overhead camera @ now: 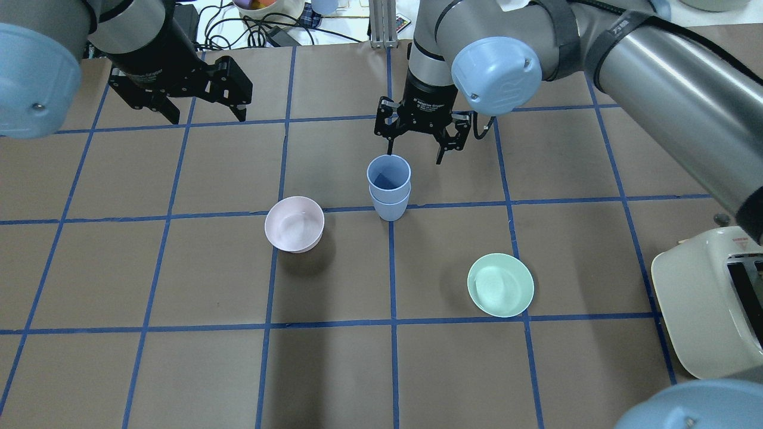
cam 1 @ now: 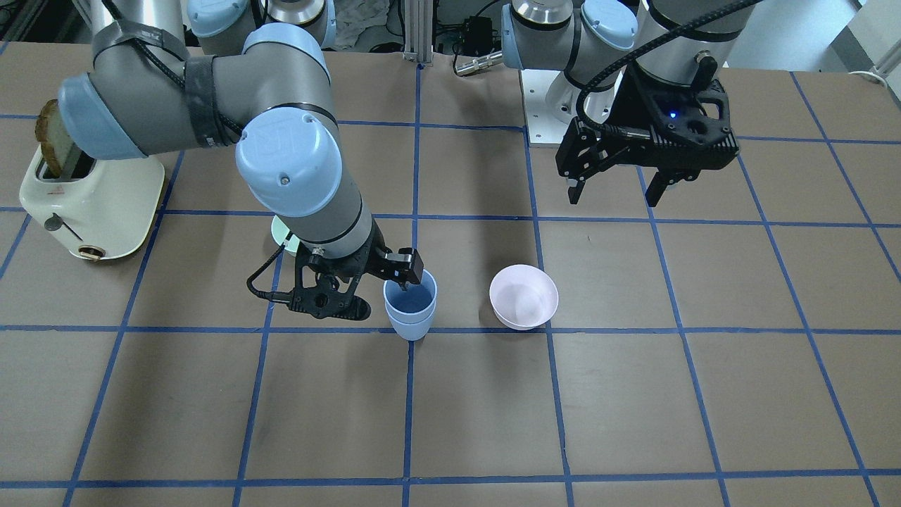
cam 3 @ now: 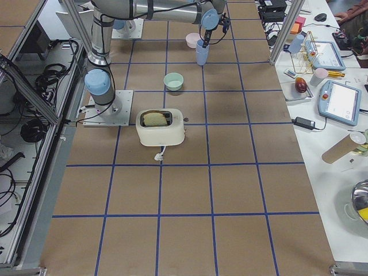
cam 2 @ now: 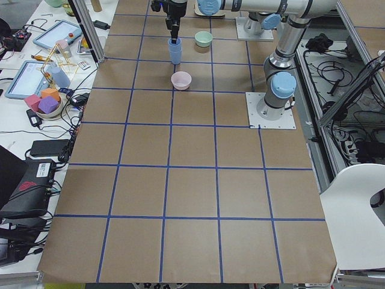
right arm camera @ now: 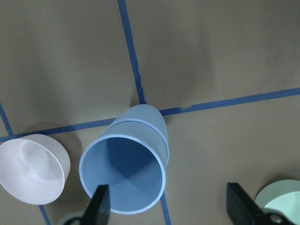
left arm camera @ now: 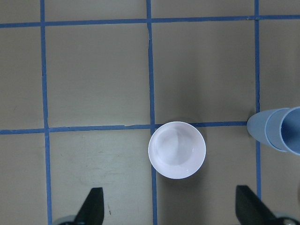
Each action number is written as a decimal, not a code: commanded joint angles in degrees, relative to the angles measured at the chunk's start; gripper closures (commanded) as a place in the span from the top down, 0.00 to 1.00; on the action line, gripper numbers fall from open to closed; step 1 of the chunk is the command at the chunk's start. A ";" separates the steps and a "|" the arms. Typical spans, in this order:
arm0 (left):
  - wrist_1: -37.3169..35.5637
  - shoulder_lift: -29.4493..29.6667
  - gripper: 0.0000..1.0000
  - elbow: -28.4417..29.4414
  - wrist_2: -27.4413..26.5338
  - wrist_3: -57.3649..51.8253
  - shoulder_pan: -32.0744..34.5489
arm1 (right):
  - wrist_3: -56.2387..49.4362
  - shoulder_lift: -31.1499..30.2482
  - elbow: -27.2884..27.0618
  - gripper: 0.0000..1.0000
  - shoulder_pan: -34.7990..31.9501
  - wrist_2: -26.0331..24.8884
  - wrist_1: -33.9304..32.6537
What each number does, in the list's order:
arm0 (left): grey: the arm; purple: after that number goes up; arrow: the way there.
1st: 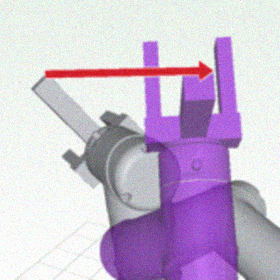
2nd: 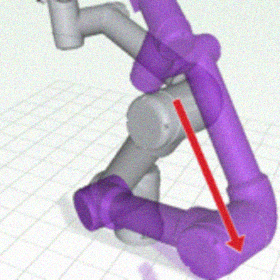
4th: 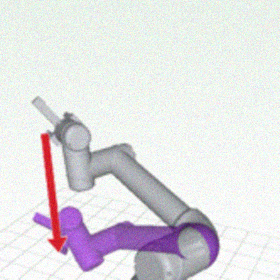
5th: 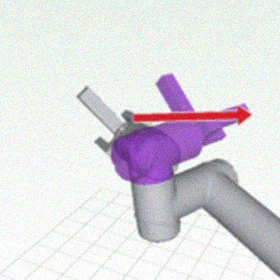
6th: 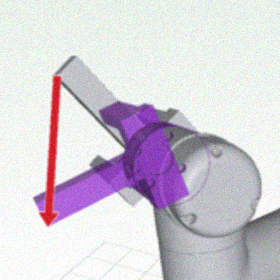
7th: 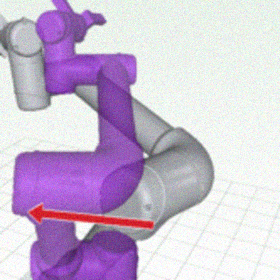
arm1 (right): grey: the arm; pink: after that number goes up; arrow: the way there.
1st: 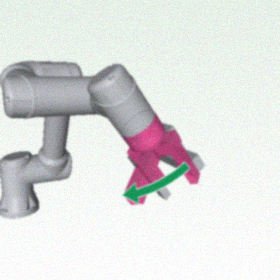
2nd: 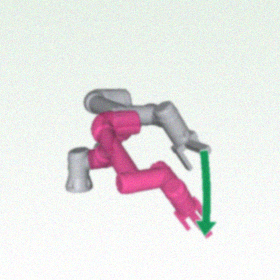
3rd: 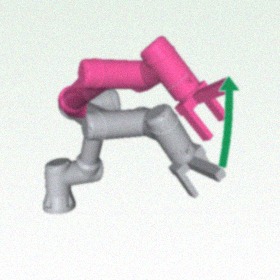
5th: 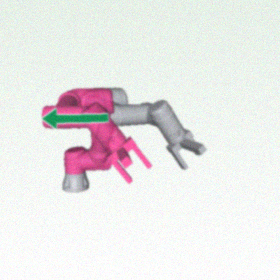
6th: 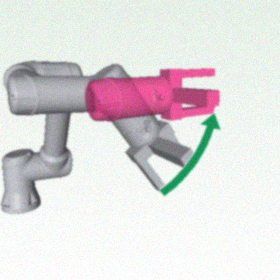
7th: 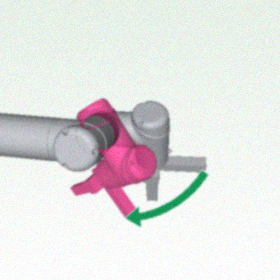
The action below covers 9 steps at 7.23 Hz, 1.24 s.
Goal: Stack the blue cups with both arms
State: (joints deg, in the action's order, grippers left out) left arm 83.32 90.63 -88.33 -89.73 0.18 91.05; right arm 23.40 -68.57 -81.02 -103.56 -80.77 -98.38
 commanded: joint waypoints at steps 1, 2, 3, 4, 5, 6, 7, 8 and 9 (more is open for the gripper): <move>0.00 -0.01 1.00 0.00 -0.10 0.00 0.00 | -7.43 -3.84 0.60 1.00 2.56 -6.12 0.72; 0.00 -0.01 1.00 0.00 -0.10 0.00 0.00 | -11.23 -5.51 -0.01 1.00 5.53 -6.41 1.25; 0.09 -0.01 1.00 -0.09 -0.19 0.00 0.00 | -15.27 -7.53 -0.02 1.00 7.74 -6.33 4.48; 0.09 -0.10 1.00 -0.09 -0.19 0.00 0.00 | -18.53 -9.98 -0.10 1.00 8.63 -6.50 7.73; 0.09 -0.19 1.00 -0.09 -0.19 0.00 0.00 | -18.91 -11.49 -0.11 1.00 9.08 -7.02 8.63; 0.18 -0.28 1.00 -0.17 -0.27 0.00 0.00 | -18.92 -14.55 -0.63 1.00 9.17 -8.07 10.55; 0.18 -0.28 1.00 -0.18 -0.27 0.00 0.00 | -20.05 -15.71 -2.20 1.00 9.34 -8.17 10.66; 0.18 -0.28 1.00 -0.18 -0.27 0.00 0.00 | -20.84 -16.85 -4.39 1.00 9.52 -8.17 10.84; 0.18 -0.28 1.00 -0.18 -0.27 0.00 0.00 | -22.07 -17.91 -7.20 1.00 9.61 -8.00 9.79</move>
State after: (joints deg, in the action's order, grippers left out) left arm 83.49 90.36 -88.50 -89.99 0.18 91.05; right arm 2.69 -84.99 -85.13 -94.12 -88.84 -87.95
